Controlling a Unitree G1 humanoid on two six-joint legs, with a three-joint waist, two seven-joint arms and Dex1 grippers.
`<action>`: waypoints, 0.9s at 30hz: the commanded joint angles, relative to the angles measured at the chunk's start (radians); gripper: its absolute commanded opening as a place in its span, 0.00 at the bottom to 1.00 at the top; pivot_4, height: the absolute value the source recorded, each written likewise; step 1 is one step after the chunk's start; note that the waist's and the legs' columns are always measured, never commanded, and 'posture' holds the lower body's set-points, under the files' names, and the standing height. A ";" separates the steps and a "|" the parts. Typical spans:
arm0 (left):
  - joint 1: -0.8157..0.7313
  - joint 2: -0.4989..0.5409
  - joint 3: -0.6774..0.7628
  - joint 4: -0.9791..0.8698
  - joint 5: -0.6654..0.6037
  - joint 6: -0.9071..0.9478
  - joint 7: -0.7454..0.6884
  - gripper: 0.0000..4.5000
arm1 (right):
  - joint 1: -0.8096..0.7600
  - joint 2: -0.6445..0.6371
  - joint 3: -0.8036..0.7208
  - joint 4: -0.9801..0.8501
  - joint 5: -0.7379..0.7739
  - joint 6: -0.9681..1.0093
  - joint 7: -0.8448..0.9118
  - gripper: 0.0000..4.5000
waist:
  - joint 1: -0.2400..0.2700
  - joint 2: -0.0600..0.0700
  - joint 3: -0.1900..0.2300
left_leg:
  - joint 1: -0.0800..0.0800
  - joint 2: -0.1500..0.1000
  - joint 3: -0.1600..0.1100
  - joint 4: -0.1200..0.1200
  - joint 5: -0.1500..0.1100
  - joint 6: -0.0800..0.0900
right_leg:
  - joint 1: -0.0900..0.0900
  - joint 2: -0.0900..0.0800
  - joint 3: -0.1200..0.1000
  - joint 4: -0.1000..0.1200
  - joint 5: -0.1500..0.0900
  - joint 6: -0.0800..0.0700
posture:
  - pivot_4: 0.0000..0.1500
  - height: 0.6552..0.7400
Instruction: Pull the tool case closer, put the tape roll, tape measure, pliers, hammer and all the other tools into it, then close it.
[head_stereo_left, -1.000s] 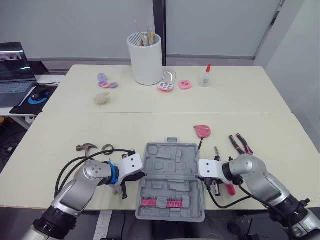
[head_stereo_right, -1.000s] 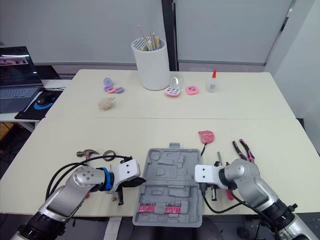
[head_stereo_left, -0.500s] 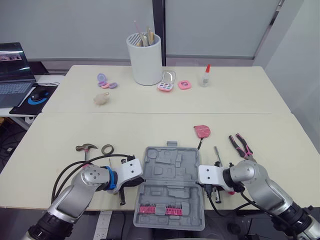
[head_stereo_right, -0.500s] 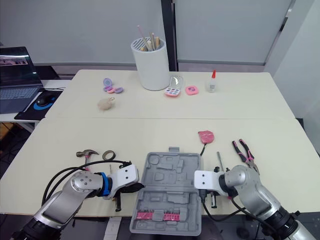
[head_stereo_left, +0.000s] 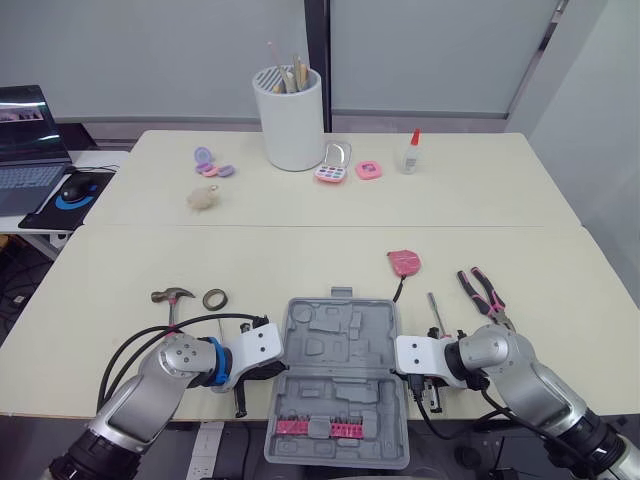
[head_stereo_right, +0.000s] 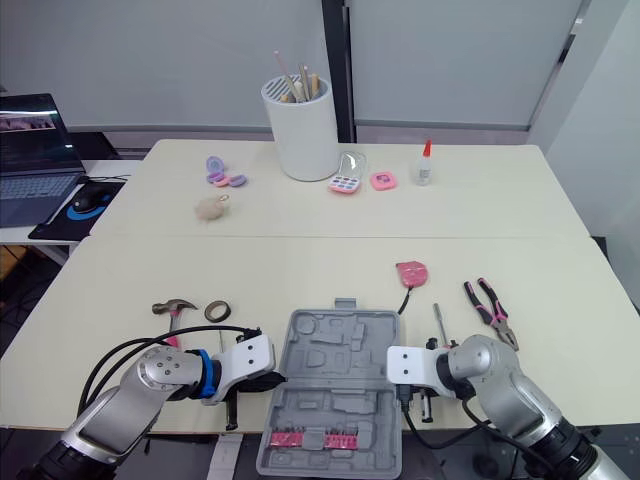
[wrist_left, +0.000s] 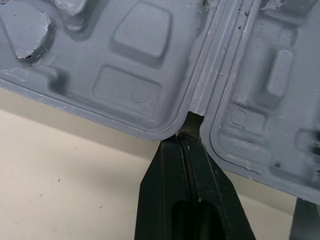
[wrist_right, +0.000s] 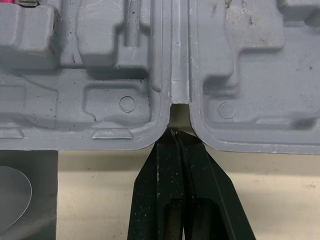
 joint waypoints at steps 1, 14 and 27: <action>0.001 -0.014 -0.031 -0.015 -0.020 -0.010 -0.014 0.00 | -0.017 0.017 0.014 -0.014 0.042 -0.035 -0.007 0.00 | 0.000 0.000 0.000 | 0.000 0.000 0.000 0.000 0.000 0.000 | 0.000 0.000 0.000 0.000 0.000 0.000 | 1.00 1.00; 0.002 0.030 0.024 0.040 -0.003 -0.044 0.005 0.00 | -0.040 -0.068 -0.050 0.101 0.073 -0.123 -0.018 0.00 | 0.001 -0.001 0.000 | 0.000 0.001 0.000 0.000 0.000 0.000 | 0.000 0.001 0.001 0.000 -0.001 0.002 | 1.00 1.00; 0.031 0.078 0.177 0.035 -0.098 -0.083 0.010 0.00 | -0.040 -0.144 -0.173 0.100 0.178 -0.140 -0.023 0.00 | 0.001 -0.004 0.004 | 0.000 0.001 0.000 0.000 0.000 0.000 | 0.000 0.001 0.000 0.000 -0.001 0.002 | 1.00 1.00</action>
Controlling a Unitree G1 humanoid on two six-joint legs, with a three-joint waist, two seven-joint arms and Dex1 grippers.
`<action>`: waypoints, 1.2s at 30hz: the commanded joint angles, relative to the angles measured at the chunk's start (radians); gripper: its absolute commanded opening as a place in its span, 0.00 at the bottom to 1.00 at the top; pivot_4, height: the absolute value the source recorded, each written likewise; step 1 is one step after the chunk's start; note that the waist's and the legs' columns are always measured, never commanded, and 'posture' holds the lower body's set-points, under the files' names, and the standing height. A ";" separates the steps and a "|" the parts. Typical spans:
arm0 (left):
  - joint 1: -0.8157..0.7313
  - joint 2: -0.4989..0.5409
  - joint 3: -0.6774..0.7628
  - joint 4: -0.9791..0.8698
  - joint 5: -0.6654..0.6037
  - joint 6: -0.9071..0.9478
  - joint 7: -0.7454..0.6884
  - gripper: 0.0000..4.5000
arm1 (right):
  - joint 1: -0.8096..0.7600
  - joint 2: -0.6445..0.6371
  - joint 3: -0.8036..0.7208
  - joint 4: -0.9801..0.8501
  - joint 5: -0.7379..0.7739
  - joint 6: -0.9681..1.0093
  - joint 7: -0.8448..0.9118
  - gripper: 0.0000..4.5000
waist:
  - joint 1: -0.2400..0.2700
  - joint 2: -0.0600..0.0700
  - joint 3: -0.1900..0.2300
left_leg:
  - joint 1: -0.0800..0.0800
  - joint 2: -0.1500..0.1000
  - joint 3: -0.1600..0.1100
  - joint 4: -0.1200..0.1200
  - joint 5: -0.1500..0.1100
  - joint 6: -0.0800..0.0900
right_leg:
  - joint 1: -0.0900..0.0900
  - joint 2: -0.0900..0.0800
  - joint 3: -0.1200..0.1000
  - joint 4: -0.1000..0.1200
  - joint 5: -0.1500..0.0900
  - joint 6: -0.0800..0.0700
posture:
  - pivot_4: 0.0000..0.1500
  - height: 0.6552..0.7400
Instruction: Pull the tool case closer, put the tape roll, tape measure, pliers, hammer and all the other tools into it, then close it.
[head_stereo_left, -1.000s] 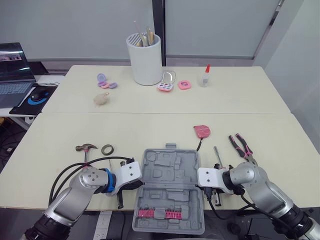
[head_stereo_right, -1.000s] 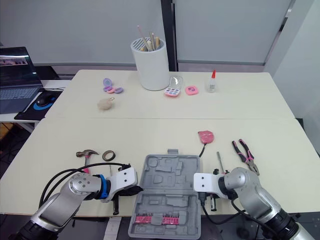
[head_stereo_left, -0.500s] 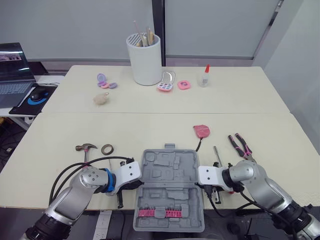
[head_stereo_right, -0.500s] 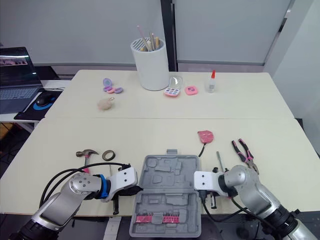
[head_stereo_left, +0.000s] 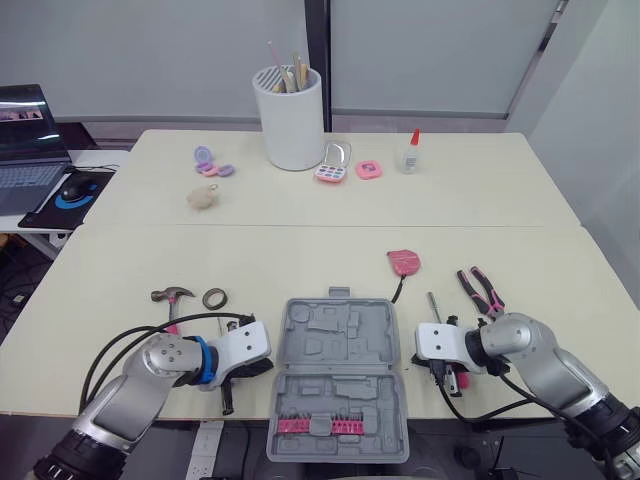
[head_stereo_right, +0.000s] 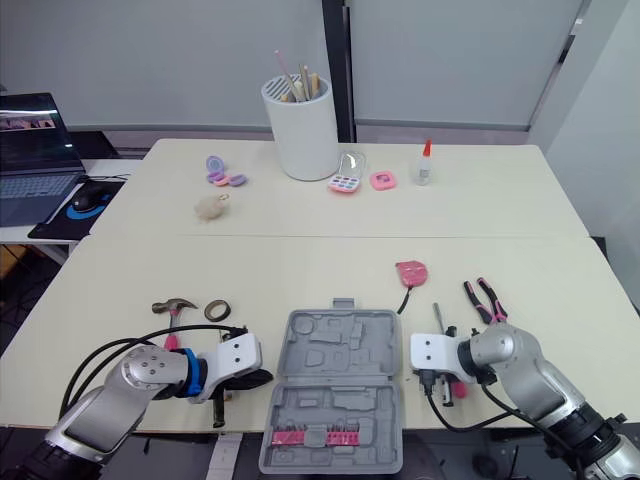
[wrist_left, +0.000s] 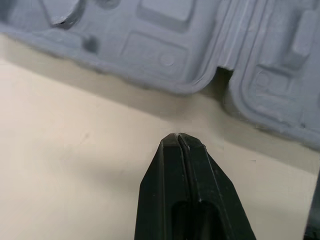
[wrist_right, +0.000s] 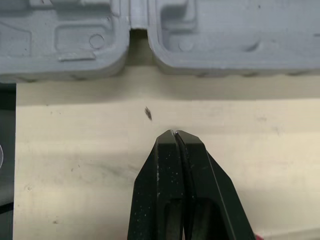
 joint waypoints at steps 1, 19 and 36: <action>0.007 0.012 0.122 -0.035 -0.098 0.005 -0.015 0.00 | -0.001 -0.019 -0.110 -0.061 0.089 0.013 0.001 0.00 | 0.000 -0.002 0.002 | 0.000 0.000 0.000 0.000 0.000 0.000 | 0.000 0.000 0.000 0.000 0.001 -0.002 | 1.00 1.00; 0.025 0.184 0.800 0.452 -0.490 0.174 -0.172 0.96 | 0.022 -0.186 -0.761 0.155 0.555 0.167 0.037 0.84 | 0.000 -0.004 0.007 | -0.001 -0.001 0.001 -0.002 0.000 0.000 | -0.001 -0.003 -0.001 -0.002 0.001 -0.003 | 1.00 1.00; -0.009 0.193 0.783 0.795 -0.386 -0.084 -0.086 1.00 | 0.076 -0.202 -0.840 0.591 0.510 -0.137 -0.020 0.99 | -0.002 -0.003 0.008 | 0.000 0.000 0.006 -0.002 0.000 0.000 | -0.001 -0.005 0.000 -0.002 0.002 -0.004 | 1.00 1.00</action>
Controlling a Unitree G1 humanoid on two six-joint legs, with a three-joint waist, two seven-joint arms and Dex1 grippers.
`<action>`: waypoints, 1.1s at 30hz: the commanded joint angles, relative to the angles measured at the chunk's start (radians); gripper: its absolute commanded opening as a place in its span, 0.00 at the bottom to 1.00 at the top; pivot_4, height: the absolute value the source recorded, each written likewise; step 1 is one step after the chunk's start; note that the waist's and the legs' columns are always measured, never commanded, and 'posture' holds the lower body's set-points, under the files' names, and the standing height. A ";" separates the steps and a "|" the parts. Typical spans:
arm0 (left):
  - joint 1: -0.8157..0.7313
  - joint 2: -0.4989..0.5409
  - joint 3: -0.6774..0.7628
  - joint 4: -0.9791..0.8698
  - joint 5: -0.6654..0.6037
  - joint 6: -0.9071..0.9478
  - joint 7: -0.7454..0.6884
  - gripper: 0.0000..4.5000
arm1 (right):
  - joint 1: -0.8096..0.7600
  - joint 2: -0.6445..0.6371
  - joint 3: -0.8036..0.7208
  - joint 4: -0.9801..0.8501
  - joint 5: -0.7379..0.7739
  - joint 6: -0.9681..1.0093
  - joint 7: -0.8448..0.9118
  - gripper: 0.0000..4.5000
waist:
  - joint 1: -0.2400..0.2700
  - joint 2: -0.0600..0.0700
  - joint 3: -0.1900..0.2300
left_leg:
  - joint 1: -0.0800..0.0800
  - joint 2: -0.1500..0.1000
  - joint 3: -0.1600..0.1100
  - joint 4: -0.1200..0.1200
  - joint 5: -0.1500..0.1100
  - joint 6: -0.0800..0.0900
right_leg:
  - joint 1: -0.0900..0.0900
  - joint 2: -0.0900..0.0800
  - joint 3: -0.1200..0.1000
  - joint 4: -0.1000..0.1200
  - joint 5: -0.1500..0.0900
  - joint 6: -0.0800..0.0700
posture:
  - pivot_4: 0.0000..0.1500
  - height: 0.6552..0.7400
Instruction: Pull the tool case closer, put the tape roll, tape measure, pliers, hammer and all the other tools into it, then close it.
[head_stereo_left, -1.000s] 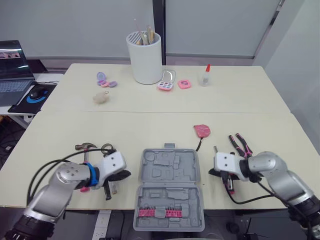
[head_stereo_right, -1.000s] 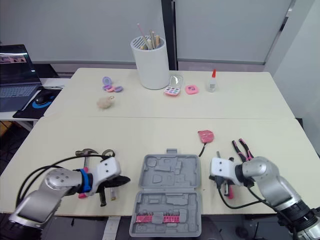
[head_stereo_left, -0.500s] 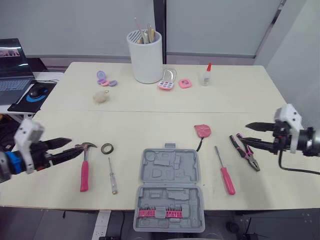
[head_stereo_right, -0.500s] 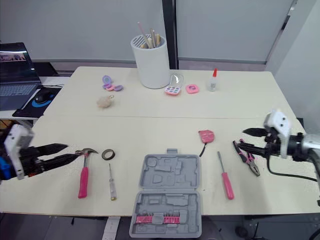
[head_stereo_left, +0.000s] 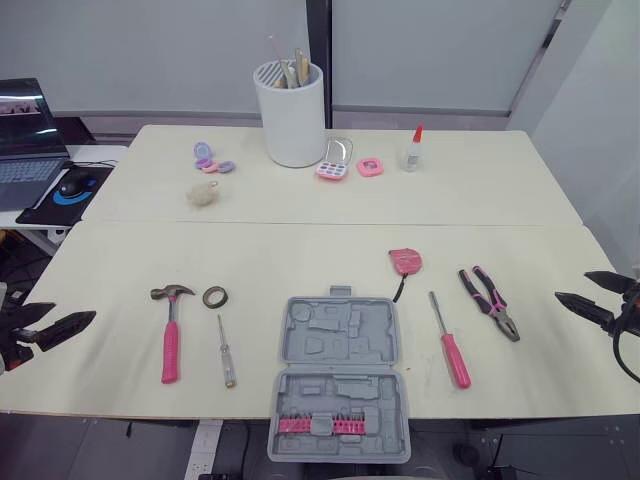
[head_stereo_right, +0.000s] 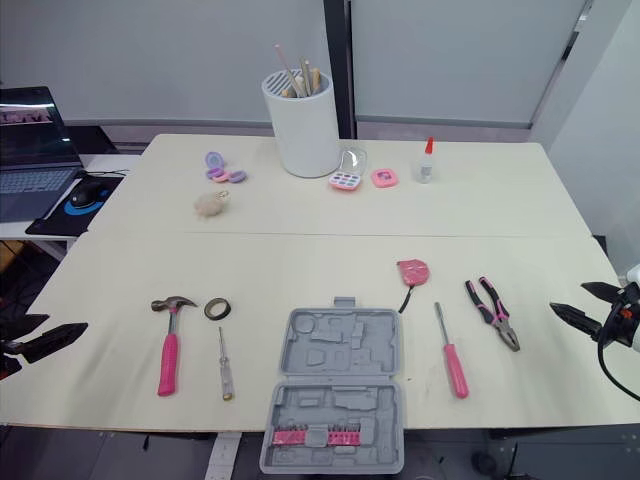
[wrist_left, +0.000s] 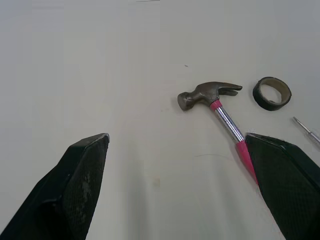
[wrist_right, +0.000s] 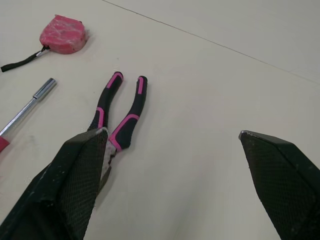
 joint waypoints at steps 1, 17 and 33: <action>-0.011 0.002 0.003 -0.021 0.000 -0.017 0.017 1.00 | -0.039 -0.016 -0.002 -0.003 -0.006 -0.043 -0.022 0.99 | -0.003 0.000 0.000 | 0.000 0.000 0.000 0.000 0.000 0.000 | 0.000 0.000 0.000 0.000 0.000 0.000 | 1.00 1.00; 0.123 -0.063 0.097 -0.306 -0.080 0.102 0.108 1.00 | -0.171 0.087 0.230 -0.331 0.020 0.034 -0.023 0.99 | 0.000 0.000 0.000 | -0.001 0.000 -0.001 0.000 0.000 0.000 | 0.000 -0.001 0.000 0.001 0.000 0.000 | 1.00 1.00; 0.392 -0.211 0.162 -0.701 -0.116 0.224 0.228 1.00 | -0.368 0.314 0.489 -0.819 0.254 0.237 -0.039 0.99 | 0.008 -0.001 0.000 | -0.001 -0.001 -0.003 0.001 0.000 0.000 | 0.000 -0.002 -0.002 0.000 0.000 0.000 | 1.00 1.00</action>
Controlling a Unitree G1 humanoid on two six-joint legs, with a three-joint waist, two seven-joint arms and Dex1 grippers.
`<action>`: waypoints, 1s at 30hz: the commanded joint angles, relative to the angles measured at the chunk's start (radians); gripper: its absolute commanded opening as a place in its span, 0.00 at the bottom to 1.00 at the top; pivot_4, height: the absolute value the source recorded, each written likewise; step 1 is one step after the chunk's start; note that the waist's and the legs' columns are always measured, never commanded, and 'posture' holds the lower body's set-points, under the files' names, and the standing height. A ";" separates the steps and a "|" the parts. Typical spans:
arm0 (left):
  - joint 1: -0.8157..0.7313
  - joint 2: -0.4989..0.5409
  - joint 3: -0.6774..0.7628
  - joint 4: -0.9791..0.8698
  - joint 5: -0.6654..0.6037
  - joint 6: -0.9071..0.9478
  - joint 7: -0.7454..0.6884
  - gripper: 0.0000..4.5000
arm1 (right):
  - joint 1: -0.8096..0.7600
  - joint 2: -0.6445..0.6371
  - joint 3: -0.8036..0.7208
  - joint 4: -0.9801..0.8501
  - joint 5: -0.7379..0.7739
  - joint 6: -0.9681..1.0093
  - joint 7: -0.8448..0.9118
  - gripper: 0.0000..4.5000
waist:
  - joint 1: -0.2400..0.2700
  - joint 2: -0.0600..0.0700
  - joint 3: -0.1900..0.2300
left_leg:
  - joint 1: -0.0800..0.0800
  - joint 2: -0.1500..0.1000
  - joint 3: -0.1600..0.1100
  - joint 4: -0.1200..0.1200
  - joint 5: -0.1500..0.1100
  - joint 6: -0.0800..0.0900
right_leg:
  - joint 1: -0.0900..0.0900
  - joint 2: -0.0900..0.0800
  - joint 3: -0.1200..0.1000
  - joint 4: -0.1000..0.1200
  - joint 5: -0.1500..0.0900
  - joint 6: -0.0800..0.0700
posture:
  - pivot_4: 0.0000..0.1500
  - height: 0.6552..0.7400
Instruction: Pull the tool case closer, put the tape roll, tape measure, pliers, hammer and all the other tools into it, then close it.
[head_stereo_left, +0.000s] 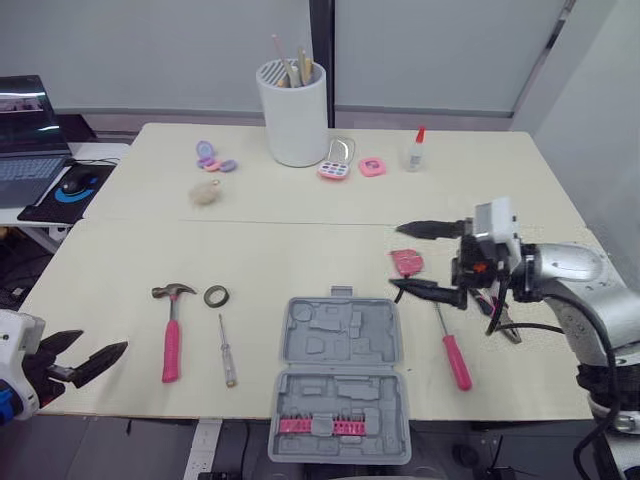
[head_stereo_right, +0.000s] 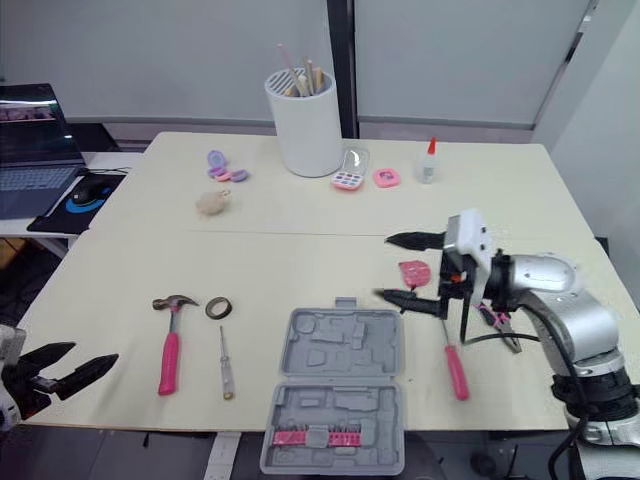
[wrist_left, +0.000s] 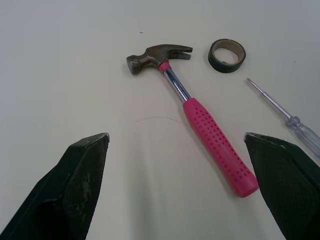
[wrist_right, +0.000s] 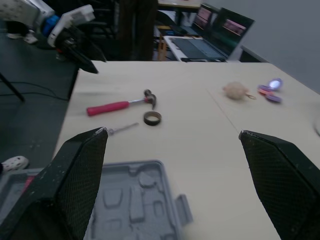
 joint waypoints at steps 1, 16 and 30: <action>-0.005 0.017 0.035 -0.072 -0.027 0.046 0.018 1.00 | -0.060 0.029 0.016 -0.057 0.029 0.015 -0.023 0.99 | -0.001 0.000 0.000 | 0.000 0.000 0.000 0.000 0.000 0.000 | 0.000 0.000 0.000 0.000 0.000 0.000 | 1.00 1.00; -0.367 0.131 -0.422 0.094 0.201 -0.178 -0.055 0.58 | -0.049 0.083 0.077 -0.052 -0.063 -0.017 -0.109 1.00 | -0.013 -0.002 -0.001 | -0.001 0.001 0.005 -0.001 0.000 0.000 | -0.002 0.000 0.000 0.000 0.000 0.000 | 1.00 1.00; -0.524 -0.095 -0.617 0.218 0.355 -0.205 0.163 0.51 | -0.020 0.068 0.066 -0.049 -0.089 -0.024 -0.158 1.00 | -0.007 -0.003 -0.001 | -0.001 0.001 0.004 0.001 0.000 0.000 | -0.001 0.000 -0.001 0.002 0.000 0.000 | 1.00 1.00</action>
